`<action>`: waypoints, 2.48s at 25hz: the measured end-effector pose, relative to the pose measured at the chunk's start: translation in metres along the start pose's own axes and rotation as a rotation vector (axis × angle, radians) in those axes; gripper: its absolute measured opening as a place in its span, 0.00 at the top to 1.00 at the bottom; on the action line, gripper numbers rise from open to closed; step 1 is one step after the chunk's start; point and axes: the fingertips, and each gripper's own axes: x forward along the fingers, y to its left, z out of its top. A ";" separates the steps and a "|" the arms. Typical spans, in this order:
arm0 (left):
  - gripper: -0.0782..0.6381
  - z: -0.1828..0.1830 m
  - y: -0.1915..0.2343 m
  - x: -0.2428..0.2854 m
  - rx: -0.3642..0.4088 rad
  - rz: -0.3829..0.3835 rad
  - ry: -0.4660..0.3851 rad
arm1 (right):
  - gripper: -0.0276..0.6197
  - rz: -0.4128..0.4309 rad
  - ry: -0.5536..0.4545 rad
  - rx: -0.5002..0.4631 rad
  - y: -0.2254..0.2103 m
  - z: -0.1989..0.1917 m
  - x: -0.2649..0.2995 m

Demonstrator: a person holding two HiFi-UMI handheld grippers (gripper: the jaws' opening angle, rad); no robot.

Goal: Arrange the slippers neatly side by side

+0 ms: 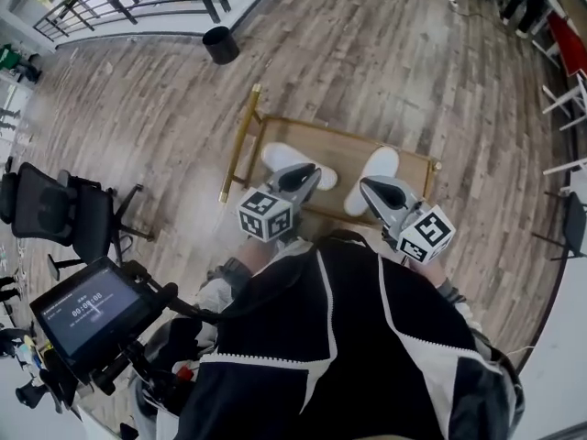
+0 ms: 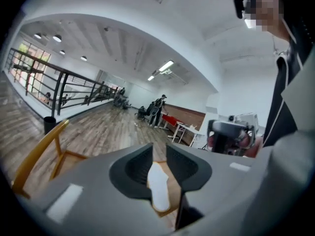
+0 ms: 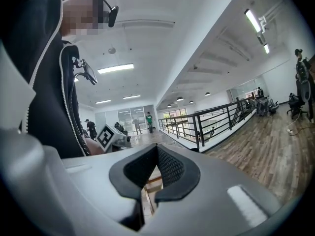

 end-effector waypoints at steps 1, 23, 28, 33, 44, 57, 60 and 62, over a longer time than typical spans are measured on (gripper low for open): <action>0.71 -0.014 0.016 0.001 -0.036 0.039 0.040 | 0.95 -0.002 0.002 0.000 0.001 0.000 -0.001; 0.52 -0.205 0.222 0.075 -0.774 0.666 0.337 | 0.95 -0.257 0.110 0.075 -0.038 -0.043 -0.080; 0.58 -0.211 0.228 0.062 -0.781 0.726 0.346 | 0.95 -0.312 0.107 0.085 -0.029 -0.041 -0.097; 0.84 -0.209 0.227 0.060 -0.740 0.702 0.364 | 0.95 -0.329 0.100 0.090 -0.030 -0.040 -0.101; 0.84 -0.187 0.227 0.079 -0.652 0.660 0.361 | 0.95 -0.282 0.086 0.073 -0.049 -0.037 -0.084; 0.84 -0.035 0.118 0.050 0.090 0.326 0.252 | 0.95 -0.149 0.058 0.018 -0.009 -0.016 -0.043; 0.84 -0.007 0.089 0.021 0.163 0.239 0.160 | 0.95 -0.111 0.058 0.002 -0.003 -0.010 -0.017; 0.85 0.007 0.070 0.008 0.179 0.181 0.099 | 0.95 -0.079 0.057 -0.002 -0.008 -0.011 -0.003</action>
